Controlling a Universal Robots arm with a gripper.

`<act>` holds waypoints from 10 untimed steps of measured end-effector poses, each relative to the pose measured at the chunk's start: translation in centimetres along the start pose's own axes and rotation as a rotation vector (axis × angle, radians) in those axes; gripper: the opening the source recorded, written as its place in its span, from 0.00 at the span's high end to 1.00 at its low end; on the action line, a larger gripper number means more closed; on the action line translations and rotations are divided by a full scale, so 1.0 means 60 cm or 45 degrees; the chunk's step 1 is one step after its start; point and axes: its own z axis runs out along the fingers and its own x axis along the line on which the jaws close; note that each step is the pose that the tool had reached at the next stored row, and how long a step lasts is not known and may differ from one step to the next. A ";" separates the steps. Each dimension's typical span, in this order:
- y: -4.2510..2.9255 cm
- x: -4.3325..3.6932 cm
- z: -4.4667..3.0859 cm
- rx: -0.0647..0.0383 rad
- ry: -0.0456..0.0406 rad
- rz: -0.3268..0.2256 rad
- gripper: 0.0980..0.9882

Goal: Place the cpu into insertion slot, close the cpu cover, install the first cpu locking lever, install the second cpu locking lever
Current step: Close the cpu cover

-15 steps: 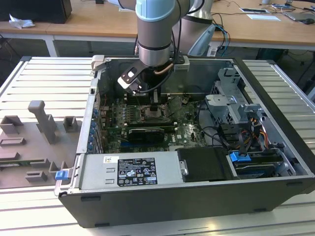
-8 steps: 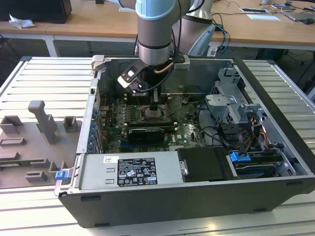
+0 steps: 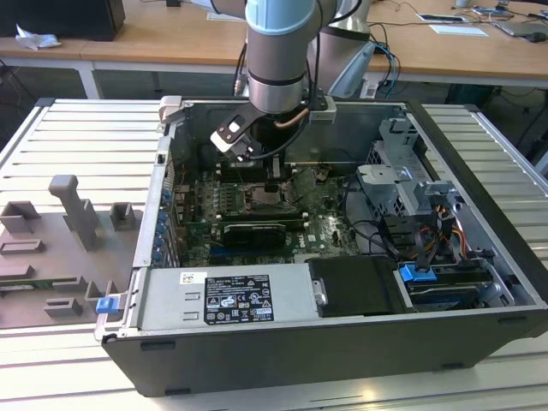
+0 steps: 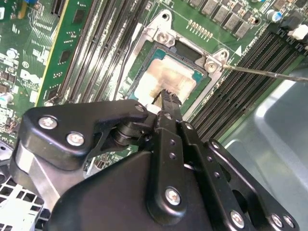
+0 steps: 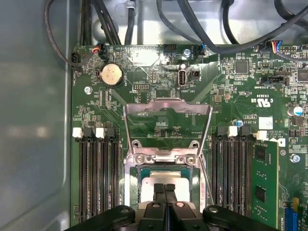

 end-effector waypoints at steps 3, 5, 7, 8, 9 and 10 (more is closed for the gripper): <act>0.000 0.000 -0.002 0.001 0.000 0.000 0.99; 0.001 0.000 -0.009 0.001 0.000 0.000 0.99; 0.001 0.001 -0.016 0.001 0.000 0.000 0.99; 0.001 0.001 -0.017 0.001 0.000 0.000 0.99; 0.007 0.001 -0.017 0.001 0.000 0.000 0.99; 0.011 0.001 -0.018 0.001 0.000 0.000 0.99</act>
